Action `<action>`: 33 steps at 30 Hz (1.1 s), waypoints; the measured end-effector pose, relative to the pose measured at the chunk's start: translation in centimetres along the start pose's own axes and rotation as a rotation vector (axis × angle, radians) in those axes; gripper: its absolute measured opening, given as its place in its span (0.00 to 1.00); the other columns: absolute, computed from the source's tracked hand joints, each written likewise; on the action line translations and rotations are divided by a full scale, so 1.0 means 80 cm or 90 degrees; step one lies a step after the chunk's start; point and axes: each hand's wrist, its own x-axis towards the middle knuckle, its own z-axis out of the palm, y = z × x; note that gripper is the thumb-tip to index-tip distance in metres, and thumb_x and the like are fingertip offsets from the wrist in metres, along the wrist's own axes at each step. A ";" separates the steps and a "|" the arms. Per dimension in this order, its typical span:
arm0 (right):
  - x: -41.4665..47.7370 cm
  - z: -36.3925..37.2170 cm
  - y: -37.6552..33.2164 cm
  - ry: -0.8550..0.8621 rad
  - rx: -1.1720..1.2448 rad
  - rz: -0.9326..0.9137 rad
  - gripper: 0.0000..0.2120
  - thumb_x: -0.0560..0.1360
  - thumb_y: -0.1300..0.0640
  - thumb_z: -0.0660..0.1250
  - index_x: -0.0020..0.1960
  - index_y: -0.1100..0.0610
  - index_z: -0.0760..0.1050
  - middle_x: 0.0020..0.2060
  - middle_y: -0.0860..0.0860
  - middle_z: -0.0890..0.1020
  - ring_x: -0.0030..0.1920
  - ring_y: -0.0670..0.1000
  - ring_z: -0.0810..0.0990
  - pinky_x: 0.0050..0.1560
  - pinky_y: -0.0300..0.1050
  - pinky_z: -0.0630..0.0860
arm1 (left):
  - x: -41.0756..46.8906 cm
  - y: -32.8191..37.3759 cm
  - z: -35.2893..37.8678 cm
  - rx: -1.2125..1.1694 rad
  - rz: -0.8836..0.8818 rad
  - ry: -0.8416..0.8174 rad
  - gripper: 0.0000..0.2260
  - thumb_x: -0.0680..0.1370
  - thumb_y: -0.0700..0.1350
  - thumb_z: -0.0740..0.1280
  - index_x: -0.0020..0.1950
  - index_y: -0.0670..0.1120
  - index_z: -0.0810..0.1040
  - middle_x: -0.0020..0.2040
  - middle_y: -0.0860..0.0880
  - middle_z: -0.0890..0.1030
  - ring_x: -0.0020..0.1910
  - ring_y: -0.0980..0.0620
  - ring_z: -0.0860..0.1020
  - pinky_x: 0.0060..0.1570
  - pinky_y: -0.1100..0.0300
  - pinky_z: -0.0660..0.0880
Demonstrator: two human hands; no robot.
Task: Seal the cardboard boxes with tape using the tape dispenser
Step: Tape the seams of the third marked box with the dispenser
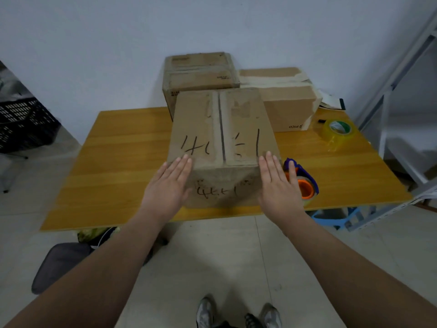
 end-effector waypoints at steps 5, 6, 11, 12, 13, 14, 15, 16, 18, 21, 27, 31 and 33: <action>-0.002 0.007 -0.017 0.029 0.005 0.081 0.37 0.75 0.61 0.55 0.77 0.55 0.37 0.76 0.53 0.41 0.74 0.51 0.35 0.71 0.58 0.31 | -0.009 -0.029 0.007 -0.007 0.059 0.022 0.31 0.81 0.55 0.53 0.72 0.48 0.35 0.74 0.52 0.39 0.72 0.58 0.39 0.72 0.59 0.38; -0.002 0.009 -0.021 0.027 0.010 0.094 0.37 0.75 0.61 0.54 0.76 0.55 0.35 0.76 0.53 0.38 0.74 0.50 0.33 0.71 0.59 0.33 | -0.010 -0.033 0.007 -0.014 0.073 0.029 0.31 0.81 0.56 0.53 0.73 0.48 0.37 0.74 0.52 0.40 0.72 0.58 0.40 0.72 0.59 0.39; -0.004 -0.005 -0.033 0.044 0.085 0.139 0.38 0.74 0.50 0.58 0.78 0.54 0.43 0.77 0.52 0.45 0.74 0.48 0.36 0.72 0.59 0.34 | -0.006 -0.051 -0.006 -0.250 0.099 0.071 0.21 0.82 0.46 0.56 0.74 0.44 0.61 0.74 0.49 0.61 0.73 0.56 0.56 0.72 0.62 0.48; -0.001 -0.013 -0.039 0.073 0.131 0.144 0.36 0.74 0.47 0.56 0.78 0.53 0.45 0.77 0.51 0.46 0.74 0.47 0.38 0.72 0.58 0.33 | 0.001 -0.054 -0.011 -0.325 0.082 0.086 0.18 0.82 0.44 0.57 0.72 0.44 0.66 0.72 0.48 0.66 0.72 0.54 0.61 0.70 0.62 0.52; 0.006 -0.023 -0.049 0.109 0.179 0.135 0.34 0.75 0.45 0.53 0.77 0.52 0.46 0.77 0.50 0.46 0.75 0.47 0.39 0.72 0.56 0.31 | 0.010 -0.057 -0.016 -0.380 0.068 0.096 0.16 0.82 0.43 0.57 0.70 0.44 0.70 0.70 0.48 0.69 0.71 0.52 0.65 0.69 0.62 0.55; 0.016 -0.032 -0.062 0.138 0.220 0.107 0.31 0.76 0.44 0.49 0.77 0.50 0.47 0.76 0.49 0.46 0.75 0.46 0.39 0.72 0.53 0.31 | 0.021 -0.058 -0.020 -0.412 0.063 0.096 0.16 0.82 0.44 0.57 0.69 0.45 0.72 0.70 0.48 0.70 0.70 0.52 0.66 0.68 0.62 0.57; 0.030 -0.042 -0.079 0.148 0.245 0.061 0.29 0.78 0.42 0.45 0.77 0.49 0.48 0.76 0.48 0.47 0.75 0.46 0.40 0.72 0.52 0.31 | 0.033 -0.058 -0.024 -0.429 0.070 0.085 0.16 0.82 0.45 0.57 0.68 0.46 0.72 0.70 0.49 0.70 0.70 0.53 0.65 0.68 0.63 0.56; 0.045 -0.050 -0.096 0.137 0.250 0.003 0.28 0.79 0.41 0.42 0.77 0.48 0.49 0.77 0.48 0.48 0.75 0.46 0.41 0.72 0.51 0.31 | 0.045 -0.058 -0.025 -0.432 0.086 0.069 0.16 0.82 0.45 0.57 0.68 0.47 0.72 0.71 0.50 0.69 0.71 0.53 0.64 0.69 0.63 0.55; 0.075 -0.061 -0.127 0.080 0.227 -0.096 0.26 0.81 0.41 0.39 0.77 0.47 0.52 0.77 0.50 0.50 0.76 0.47 0.43 0.71 0.52 0.29 | 0.065 -0.060 -0.023 -0.409 0.128 0.030 0.16 0.82 0.45 0.57 0.69 0.47 0.71 0.72 0.49 0.66 0.73 0.52 0.60 0.71 0.61 0.51; 0.106 -0.058 -0.143 0.002 0.157 -0.137 0.24 0.82 0.46 0.42 0.75 0.49 0.58 0.77 0.51 0.52 0.76 0.49 0.44 0.70 0.54 0.28 | 0.074 -0.073 -0.009 -0.377 0.165 -0.038 0.18 0.82 0.49 0.54 0.73 0.50 0.65 0.74 0.51 0.59 0.75 0.52 0.54 0.72 0.56 0.45; 0.108 -0.036 -0.138 -0.009 0.045 -0.168 0.26 0.80 0.45 0.39 0.76 0.50 0.55 0.76 0.49 0.57 0.76 0.50 0.50 0.74 0.55 0.38 | 0.059 -0.092 0.013 -0.277 0.200 -0.021 0.26 0.76 0.63 0.46 0.73 0.57 0.52 0.75 0.57 0.52 0.73 0.58 0.45 0.71 0.60 0.39; 0.106 -0.035 -0.135 -0.022 -0.012 -0.206 0.36 0.77 0.37 0.36 0.75 0.56 0.60 0.73 0.54 0.64 0.74 0.55 0.60 0.74 0.55 0.50 | 0.061 -0.091 0.018 -0.213 0.217 0.016 0.26 0.77 0.58 0.56 0.74 0.52 0.57 0.75 0.51 0.56 0.75 0.51 0.51 0.73 0.55 0.45; 0.105 -0.035 -0.132 -0.026 -0.047 -0.253 0.37 0.76 0.35 0.42 0.73 0.60 0.62 0.71 0.57 0.66 0.72 0.57 0.65 0.72 0.56 0.57 | 0.058 -0.090 0.018 -0.174 0.236 0.033 0.28 0.76 0.55 0.62 0.73 0.48 0.61 0.74 0.47 0.61 0.74 0.45 0.58 0.72 0.49 0.53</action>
